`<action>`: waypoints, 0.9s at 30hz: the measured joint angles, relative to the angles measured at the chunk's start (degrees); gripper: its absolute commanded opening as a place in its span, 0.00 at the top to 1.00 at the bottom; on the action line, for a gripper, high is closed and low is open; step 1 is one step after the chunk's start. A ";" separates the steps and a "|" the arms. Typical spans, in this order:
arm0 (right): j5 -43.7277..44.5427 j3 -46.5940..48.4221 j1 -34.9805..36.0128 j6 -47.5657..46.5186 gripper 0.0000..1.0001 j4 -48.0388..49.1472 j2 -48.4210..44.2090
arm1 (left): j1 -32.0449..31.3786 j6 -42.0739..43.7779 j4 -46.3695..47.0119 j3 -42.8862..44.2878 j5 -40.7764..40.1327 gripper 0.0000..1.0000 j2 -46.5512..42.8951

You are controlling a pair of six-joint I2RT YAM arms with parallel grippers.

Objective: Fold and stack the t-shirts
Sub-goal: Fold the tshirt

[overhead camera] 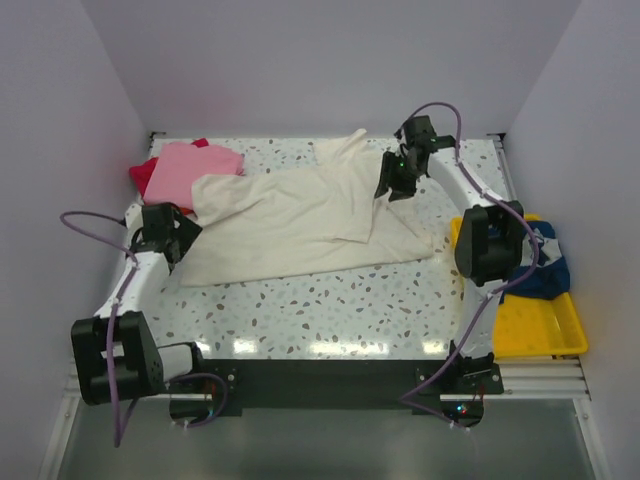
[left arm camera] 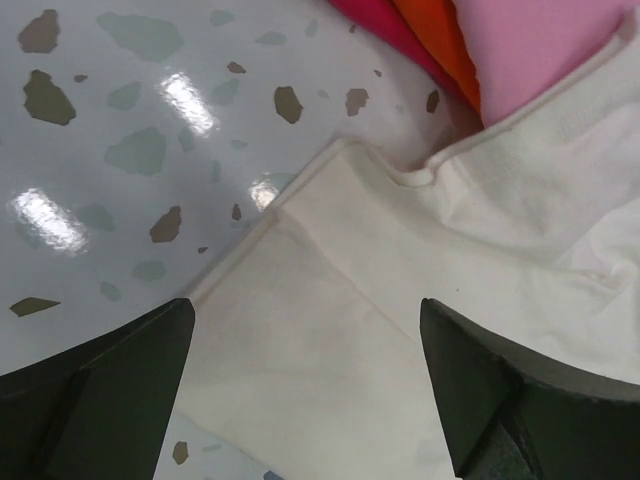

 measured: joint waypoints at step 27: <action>-2.58 -21.00 7.30 3.08 0.62 6.86 -3.96 | -10.71 2.27 9.68 -7.19 3.78 0.00 5.29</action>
